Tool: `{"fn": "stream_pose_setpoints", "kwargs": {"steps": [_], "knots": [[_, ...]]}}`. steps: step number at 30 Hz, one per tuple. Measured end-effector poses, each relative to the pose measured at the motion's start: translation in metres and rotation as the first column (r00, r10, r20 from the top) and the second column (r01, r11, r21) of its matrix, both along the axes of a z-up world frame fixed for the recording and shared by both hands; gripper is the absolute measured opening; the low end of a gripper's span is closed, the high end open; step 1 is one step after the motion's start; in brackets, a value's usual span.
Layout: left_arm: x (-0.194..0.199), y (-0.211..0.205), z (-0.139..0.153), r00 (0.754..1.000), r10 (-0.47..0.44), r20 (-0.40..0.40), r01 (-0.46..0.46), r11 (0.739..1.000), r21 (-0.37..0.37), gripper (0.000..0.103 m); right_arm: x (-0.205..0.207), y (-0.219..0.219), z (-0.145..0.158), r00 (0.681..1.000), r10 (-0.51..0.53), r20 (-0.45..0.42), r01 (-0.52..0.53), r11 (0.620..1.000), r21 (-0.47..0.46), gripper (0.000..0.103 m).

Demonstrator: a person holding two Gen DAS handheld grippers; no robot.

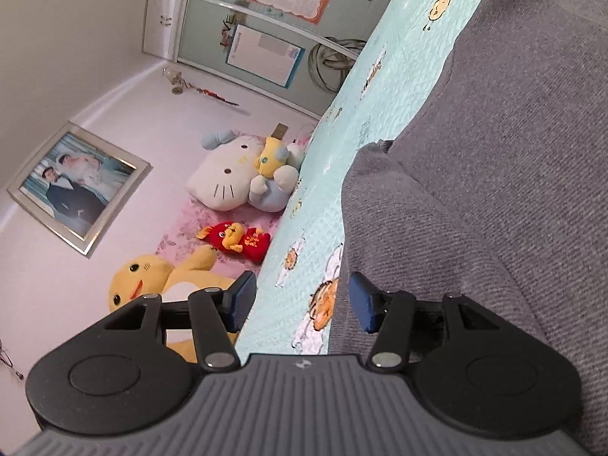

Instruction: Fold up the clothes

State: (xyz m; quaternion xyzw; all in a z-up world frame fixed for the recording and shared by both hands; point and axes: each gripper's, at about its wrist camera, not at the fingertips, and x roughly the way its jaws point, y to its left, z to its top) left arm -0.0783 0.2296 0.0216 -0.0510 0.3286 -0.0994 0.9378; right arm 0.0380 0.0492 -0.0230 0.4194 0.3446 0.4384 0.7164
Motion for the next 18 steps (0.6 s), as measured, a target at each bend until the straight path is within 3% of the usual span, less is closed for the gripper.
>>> {"fn": "stream_pose_setpoints", "kwargs": {"steps": [3, 6, 8, 9, 11, 12, 13, 15, 18], "knots": [[-0.004, -0.017, -0.006, 0.998, -0.054, 0.043, 0.047, 0.985, 0.166, 0.004, -0.006, 0.011, 0.000, 0.997, 0.005, 0.071, 0.002, 0.995, -0.103, 0.046], [-0.001, -0.010, -0.005, 0.998, -0.043, 0.043, 0.037, 0.989, 0.141, 0.005, -0.011, 0.022, 0.005, 0.992, 0.021, 0.123, 0.002, 0.983, -0.186, 0.045], [0.003, -0.015, 0.001, 0.999, -0.016, 0.041, 0.008, 0.984, 0.176, 0.011, -0.012, 0.022, 0.004, 0.992, 0.016, 0.126, 0.010, 0.980, -0.201, 0.040], [0.001, -0.020, 0.006, 0.999, 0.017, 0.050, -0.028, 0.973, 0.231, 0.017, -0.012, 0.022, 0.004, 0.992, 0.014, 0.127, 0.013, 0.978, -0.207, 0.039], [-0.016, -0.030, 0.019, 0.988, 0.088, 0.128, -0.125, 0.940, 0.319, 0.016, -0.012, 0.021, 0.003, 0.992, 0.011, 0.124, 0.015, 0.979, -0.202, 0.038], [-0.026, -0.031, 0.028, 0.980, 0.096, 0.177, -0.148, 0.939, 0.309, 0.016, -0.012, 0.019, 0.001, 0.992, 0.011, 0.124, 0.015, 0.980, -0.200, 0.038], [-0.027, -0.030, 0.031, 0.981, 0.079, 0.175, -0.124, 0.956, 0.266, 0.017, -0.013, 0.018, 0.000, 0.992, 0.010, 0.124, 0.014, 0.980, -0.197, 0.038], [-0.023, -0.027, 0.030, 0.991, 0.026, 0.131, -0.048, 0.986, 0.162, 0.022, -0.012, 0.016, -0.001, 0.993, 0.009, 0.118, 0.013, 0.983, -0.183, 0.038], [-0.009, -0.020, 0.010, 0.998, -0.017, 0.055, 0.015, 0.999, 0.050, 0.025, -0.011, 0.015, -0.003, 0.994, 0.008, 0.108, 0.009, 0.987, -0.163, 0.038]]}}
